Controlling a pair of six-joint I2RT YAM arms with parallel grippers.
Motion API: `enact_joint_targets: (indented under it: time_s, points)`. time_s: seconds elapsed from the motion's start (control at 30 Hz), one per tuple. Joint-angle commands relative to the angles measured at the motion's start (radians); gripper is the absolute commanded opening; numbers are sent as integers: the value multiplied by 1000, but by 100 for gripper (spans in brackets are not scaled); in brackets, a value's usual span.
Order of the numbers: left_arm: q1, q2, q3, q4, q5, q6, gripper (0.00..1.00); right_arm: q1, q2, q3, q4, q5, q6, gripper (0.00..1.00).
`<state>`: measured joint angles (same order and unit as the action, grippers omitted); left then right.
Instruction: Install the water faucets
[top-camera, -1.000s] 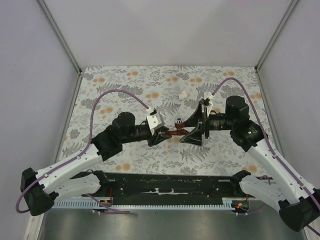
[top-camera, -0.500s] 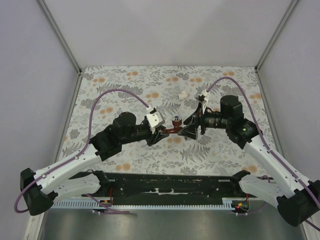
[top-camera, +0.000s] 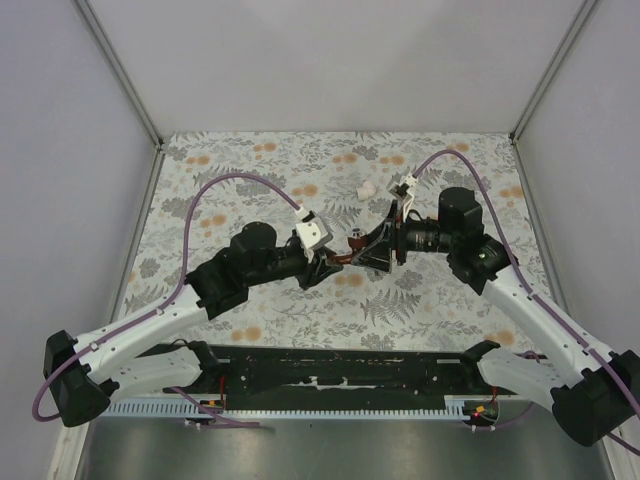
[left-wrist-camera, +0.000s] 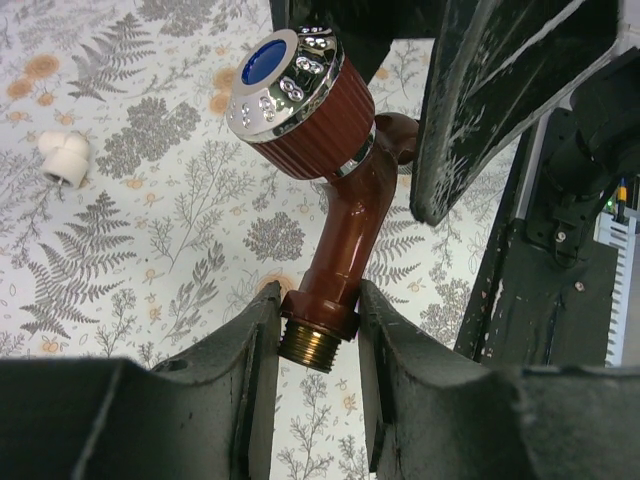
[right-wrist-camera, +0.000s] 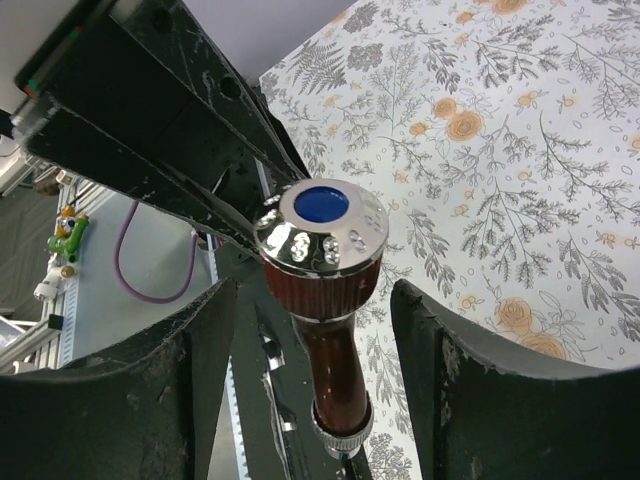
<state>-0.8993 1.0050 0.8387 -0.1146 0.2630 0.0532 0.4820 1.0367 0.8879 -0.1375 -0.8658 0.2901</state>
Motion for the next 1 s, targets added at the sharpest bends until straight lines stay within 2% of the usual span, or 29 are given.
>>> enact_joint_targets:
  time_s: [0.0,0.17,0.43,0.6,0.7,0.77,0.8,0.87,0.93,0.97]
  points:
    - [-6,-6,36,108,4,-42,2,1,17,-15,70,-27,38,68]
    - [-6,-2,34,108,15,-79,2,1,23,-30,99,-39,58,63]
    - [-6,3,31,145,12,-88,2,0,22,-35,110,-44,61,45]
    - [-6,7,28,150,-24,-110,2,0,8,-43,98,-26,44,24]
    - [-6,10,22,147,-76,-134,3,0,-12,-37,56,-1,12,3]
    - [-3,18,22,135,-117,-147,14,-6,-26,-33,18,36,-9,0]
    - [-3,29,28,122,-139,-151,23,-9,-36,-33,-2,63,-17,0]
    - [10,58,57,70,-166,-156,52,-22,-62,-32,-54,163,-35,0]
    - [23,105,97,18,-197,-154,69,-28,-92,-21,-134,299,-58,0]
    - [33,128,117,1,-212,-150,74,-31,-105,-18,-172,394,-66,0]
